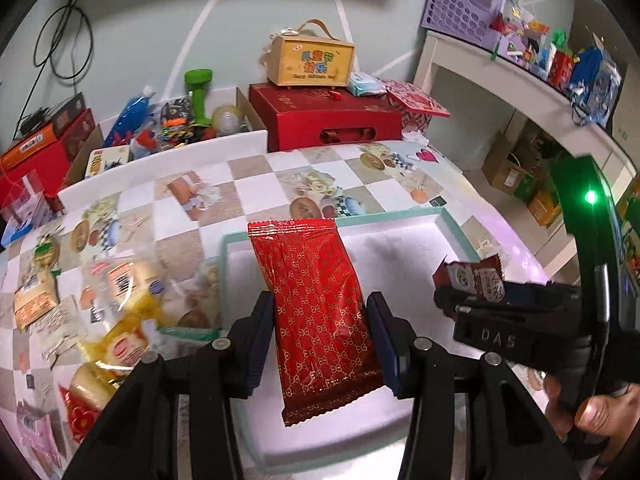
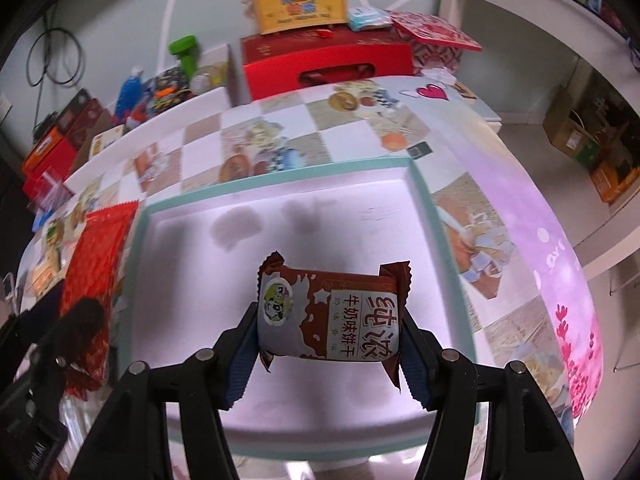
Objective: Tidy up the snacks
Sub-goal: 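Carry both packets over the teal-rimmed tray and open both grippers to drop them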
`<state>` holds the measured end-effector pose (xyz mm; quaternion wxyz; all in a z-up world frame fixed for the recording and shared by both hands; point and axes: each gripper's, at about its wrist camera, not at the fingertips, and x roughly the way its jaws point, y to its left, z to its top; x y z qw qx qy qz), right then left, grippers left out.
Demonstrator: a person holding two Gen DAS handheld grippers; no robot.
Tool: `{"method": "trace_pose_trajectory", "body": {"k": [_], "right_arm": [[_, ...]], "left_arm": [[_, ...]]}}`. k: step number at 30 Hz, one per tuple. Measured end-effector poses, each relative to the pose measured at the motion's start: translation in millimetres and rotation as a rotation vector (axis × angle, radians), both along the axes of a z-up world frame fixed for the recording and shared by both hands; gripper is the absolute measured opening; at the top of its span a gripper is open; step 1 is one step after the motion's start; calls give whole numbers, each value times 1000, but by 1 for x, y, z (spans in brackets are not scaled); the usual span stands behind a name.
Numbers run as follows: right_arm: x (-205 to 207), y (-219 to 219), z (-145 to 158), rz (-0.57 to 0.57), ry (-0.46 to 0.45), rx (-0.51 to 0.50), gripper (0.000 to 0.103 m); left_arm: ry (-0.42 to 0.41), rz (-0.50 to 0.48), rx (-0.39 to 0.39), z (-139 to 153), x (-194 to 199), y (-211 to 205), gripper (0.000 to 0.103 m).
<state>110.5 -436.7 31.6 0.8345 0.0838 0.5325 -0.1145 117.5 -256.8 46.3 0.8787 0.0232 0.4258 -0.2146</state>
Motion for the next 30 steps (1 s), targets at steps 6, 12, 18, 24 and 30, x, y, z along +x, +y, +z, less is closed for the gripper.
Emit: {"method": "trace_pose_trajectory", "body": {"k": [6,12,18,24,30], "right_arm": [[13,-15,-12,-18,31,5,66],[28,-28,-25,-31,53,20,66],[41,-32,-36,-22,82,4,66],[46,-33,-42,-16,95,12,68],[46,-31,-39,-3,88,34,71]], "left_arm": [[35,-18,2,-21,11,-17,48],[45,-28,16,-34,23,-32,49],[60,-25,26,-42,34,-39,49],[59,-28,33,-45,36,-43,49],[47,-7,27,-39,36,-37,60]]}}
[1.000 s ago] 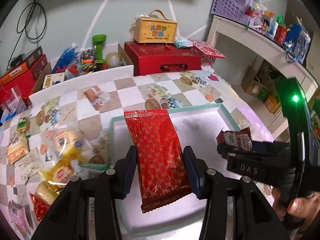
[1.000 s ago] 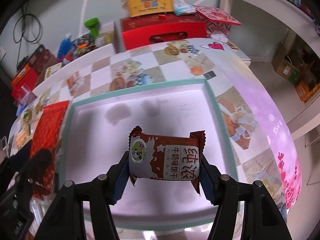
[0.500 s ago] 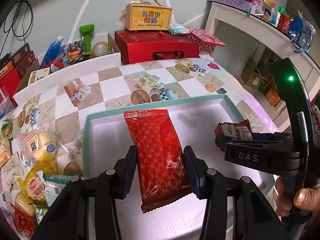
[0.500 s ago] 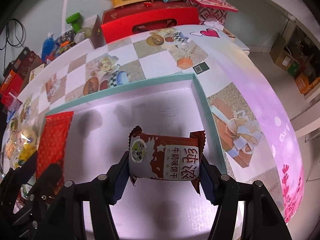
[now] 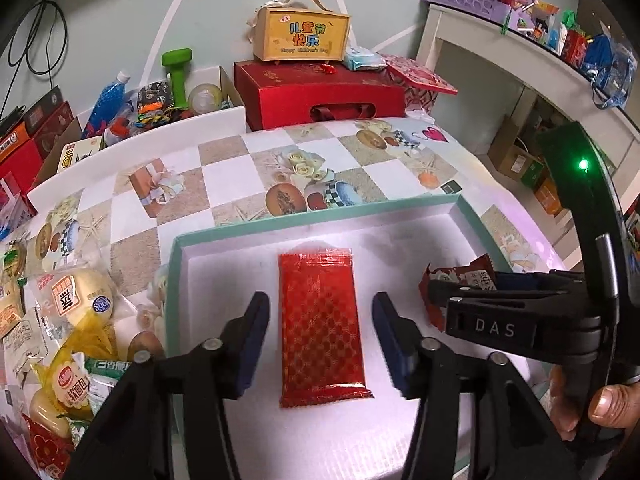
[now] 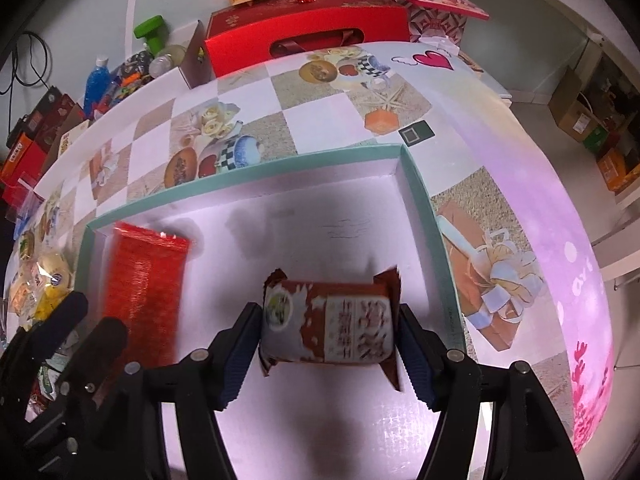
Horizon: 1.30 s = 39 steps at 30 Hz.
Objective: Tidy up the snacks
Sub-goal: 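Carry both packets over the teal-rimmed tray and open both grippers to drop them, then withdraw both grippers from the tray back toward the snack pile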
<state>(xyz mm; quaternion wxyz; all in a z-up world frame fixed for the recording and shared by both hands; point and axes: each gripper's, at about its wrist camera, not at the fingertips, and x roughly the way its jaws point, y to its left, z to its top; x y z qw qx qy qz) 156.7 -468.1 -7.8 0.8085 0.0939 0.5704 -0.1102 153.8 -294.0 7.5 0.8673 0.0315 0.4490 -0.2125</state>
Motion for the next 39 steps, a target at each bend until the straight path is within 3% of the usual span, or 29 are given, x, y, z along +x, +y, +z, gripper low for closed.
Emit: {"method": "trace_pose_trajectory", "body": {"k": [6,9,13,15,18,21,24,29,39], "right_arm": [[-3,0,7,-3,-9,-4,71],[-5,0,12,-1,-15,1,71],[-8,0,15,5,-27,12,84],[-10,2,17,15,-32,12,89],[-13,5,18,22,-42,16,103],[-18,7,21,27,-56,23,103],[-22,8,22,26,-67,39,103],[-30,11,23,22,-84,68,103],[-46,33,42,58,-119,33,103]], "left_arm": [[-6,19,-2,7,-1,6,64],[-5,42,5,10,1,11,80],[-12,68,7,13,1,18,84],[-18,81,17,15,1,21,91],[-21,102,18,16,2,28,91],[-25,121,19,18,2,34,92],[-43,140,26,20,0,40,103],[-67,176,17,24,-2,51,103],[-130,213,-1,48,-15,80,103]]}}
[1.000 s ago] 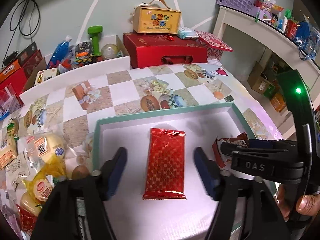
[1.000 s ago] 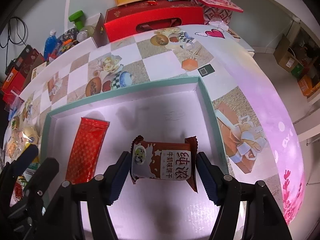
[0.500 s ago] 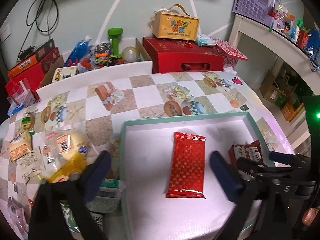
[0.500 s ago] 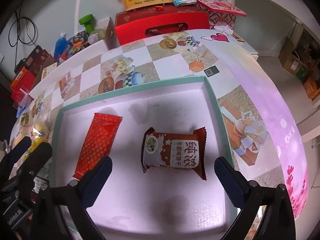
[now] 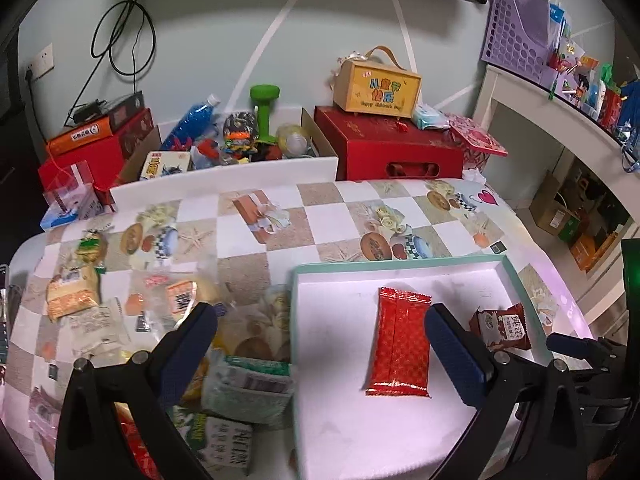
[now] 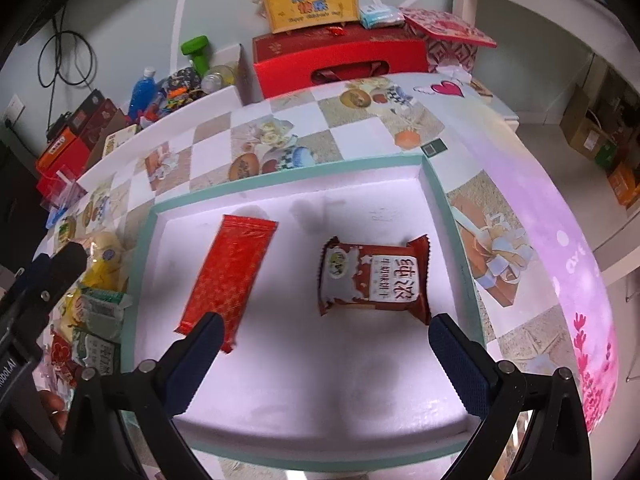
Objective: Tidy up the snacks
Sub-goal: 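Withdraw both grippers from the tray back toward the snack pile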
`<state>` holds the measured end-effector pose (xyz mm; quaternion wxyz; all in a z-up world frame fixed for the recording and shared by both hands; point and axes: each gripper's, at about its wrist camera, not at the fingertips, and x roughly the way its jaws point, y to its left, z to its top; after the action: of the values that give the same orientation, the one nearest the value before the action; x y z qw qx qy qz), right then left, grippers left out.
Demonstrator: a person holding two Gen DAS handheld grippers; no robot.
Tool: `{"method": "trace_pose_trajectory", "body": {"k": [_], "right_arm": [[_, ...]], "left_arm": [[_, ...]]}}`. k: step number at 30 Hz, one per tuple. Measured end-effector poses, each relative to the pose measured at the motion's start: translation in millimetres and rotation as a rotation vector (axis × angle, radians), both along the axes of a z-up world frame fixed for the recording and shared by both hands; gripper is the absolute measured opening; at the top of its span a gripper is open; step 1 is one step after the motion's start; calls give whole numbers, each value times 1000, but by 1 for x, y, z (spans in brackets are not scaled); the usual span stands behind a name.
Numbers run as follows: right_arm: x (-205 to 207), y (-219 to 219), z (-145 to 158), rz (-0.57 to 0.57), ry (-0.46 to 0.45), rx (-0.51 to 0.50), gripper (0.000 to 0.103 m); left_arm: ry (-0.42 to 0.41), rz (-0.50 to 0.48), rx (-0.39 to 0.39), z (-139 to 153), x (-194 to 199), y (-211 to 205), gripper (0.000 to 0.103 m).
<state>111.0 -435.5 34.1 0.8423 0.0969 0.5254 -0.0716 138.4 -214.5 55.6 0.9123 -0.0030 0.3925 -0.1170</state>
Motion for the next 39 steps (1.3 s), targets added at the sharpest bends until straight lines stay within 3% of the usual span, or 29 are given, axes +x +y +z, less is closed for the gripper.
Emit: {"method": "trace_pose_trajectory", "body": {"k": [8,18,30,39], "right_arm": [[-5,28,28,31,-63,10,103],[-7,98,46,120,-111,64,103],[-10,194,39,280,-94,92,103],[-16,259,23,434,-53,64,103]], "left_arm": [[5,58,52,21,-13,45,103],[15,230,75,32,-35,140,103],[115,403,58,1,-55,231,103],[208,472,-16,-33,-68,284,103]]}}
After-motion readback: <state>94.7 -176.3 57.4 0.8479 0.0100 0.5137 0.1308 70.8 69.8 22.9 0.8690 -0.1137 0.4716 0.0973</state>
